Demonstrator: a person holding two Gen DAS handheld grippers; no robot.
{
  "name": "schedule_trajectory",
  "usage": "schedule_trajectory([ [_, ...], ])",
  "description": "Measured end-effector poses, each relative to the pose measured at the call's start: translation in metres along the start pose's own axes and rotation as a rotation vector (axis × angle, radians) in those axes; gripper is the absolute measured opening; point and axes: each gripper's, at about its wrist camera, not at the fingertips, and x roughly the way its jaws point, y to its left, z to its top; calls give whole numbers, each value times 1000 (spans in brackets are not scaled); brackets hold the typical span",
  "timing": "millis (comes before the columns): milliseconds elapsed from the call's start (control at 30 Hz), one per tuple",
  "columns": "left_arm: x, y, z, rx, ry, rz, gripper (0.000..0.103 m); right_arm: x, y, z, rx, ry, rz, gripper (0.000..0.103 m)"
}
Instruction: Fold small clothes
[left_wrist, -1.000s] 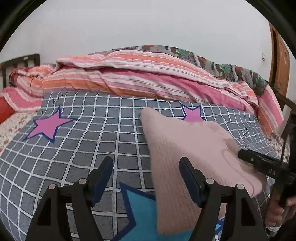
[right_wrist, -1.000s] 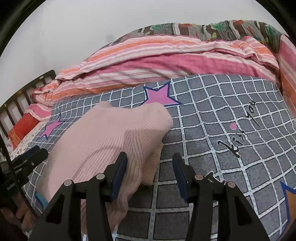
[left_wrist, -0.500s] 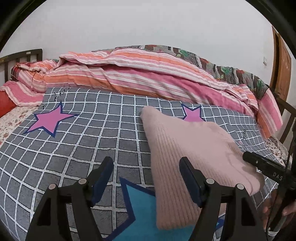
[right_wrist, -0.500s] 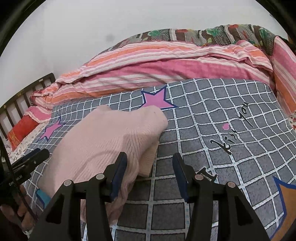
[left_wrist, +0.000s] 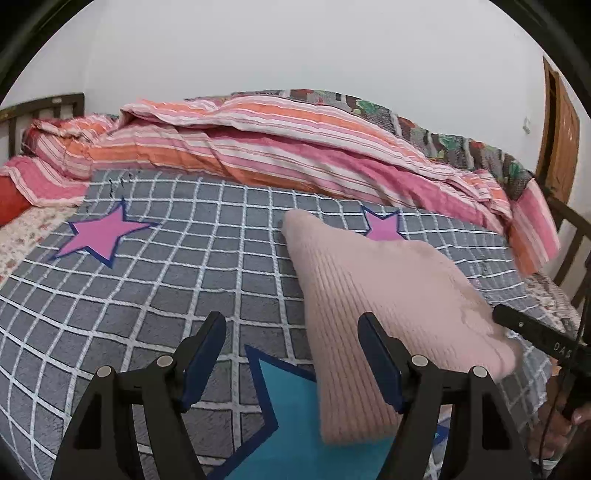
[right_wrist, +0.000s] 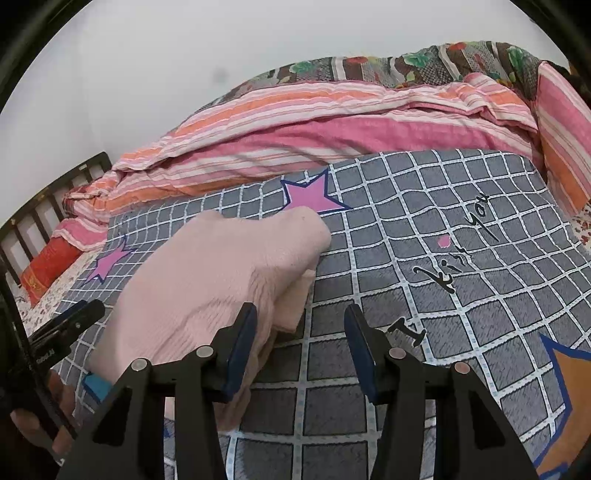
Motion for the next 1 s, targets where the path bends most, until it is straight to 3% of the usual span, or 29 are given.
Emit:
schedule_trajectory([
  [200,-1,-1,-8,-2,41,-102,72,-7,3,-10,-4,3,41,49],
  [467,-14,-23,-19,106,50,-194,72,-16,8,-12,-15,-6,128,49],
  [633,-16,-37,-36,220,83,-207,72,-11,9,-15,-26,28,152,49],
  [767,-16,-39,-45,274,86,-164,72,-10,6,-17,-21,41,158,49],
  [967,-9,-37,-38,217,72,-169,48,-7,6,-18,6,42,170,49],
  [1000,-9,-38,-38,220,64,-161,38,-4,6,-18,16,43,173,49],
])
